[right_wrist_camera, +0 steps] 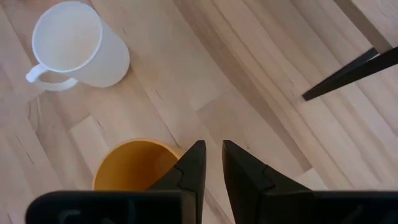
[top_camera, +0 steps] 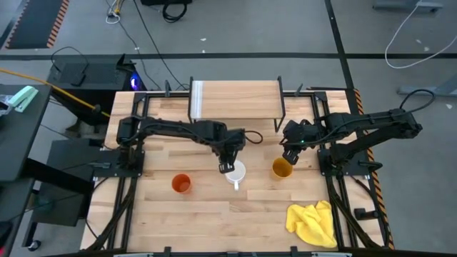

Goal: Stack small to large cups/mugs on shelf
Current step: Put the white mug on the shelf

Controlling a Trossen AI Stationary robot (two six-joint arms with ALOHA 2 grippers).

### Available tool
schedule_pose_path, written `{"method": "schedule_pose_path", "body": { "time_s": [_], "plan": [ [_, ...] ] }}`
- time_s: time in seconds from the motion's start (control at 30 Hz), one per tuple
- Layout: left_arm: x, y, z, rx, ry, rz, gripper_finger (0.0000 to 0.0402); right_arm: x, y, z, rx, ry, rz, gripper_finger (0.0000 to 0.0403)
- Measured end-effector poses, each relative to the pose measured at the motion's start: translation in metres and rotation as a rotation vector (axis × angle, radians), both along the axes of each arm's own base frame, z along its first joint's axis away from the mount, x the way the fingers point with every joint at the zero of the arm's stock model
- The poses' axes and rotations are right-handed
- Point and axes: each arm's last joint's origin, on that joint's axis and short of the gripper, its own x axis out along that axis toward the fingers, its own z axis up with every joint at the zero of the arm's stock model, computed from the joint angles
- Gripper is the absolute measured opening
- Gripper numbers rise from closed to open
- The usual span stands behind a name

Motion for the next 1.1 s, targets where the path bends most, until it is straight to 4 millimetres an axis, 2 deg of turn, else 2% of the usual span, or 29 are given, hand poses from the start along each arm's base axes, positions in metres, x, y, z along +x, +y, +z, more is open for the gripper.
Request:
{"method": "schedule_pose_path", "body": {
  "time_s": [0.37, 0.53, 0.9, 1.0, 1.1],
  "plan": [
    [0.003, 0.001, -0.017, -0.009, 0.064, -0.001, 0.0108, 0.001, 0.000, 0.000, -0.009, -0.006, 0.022, 0.0061],
    [0.002, 0.005, -0.015, -0.060, 0.062, -0.004, 0.0110, 0.001, 0.000, 0.000, -0.010, -0.004, 0.025, 0.0061],
    [0.010, 0.006, 0.020, -0.157, -0.034, -0.037, 0.0112, 0.001, 0.000, 0.000, -0.012, -0.003, 0.030, 0.0061],
    [0.011, -0.002, 0.020, -0.182, -0.036, -0.059, 0.0114, 0.001, 0.000, 0.000, -0.013, -0.003, 0.030, 0.0061],
    [0.012, -0.010, 0.008, -0.157, 0.017, -0.065, 0.0114, 0.001, 0.000, 0.000, -0.013, -0.002, 0.032, 0.0061]
  ]
}}
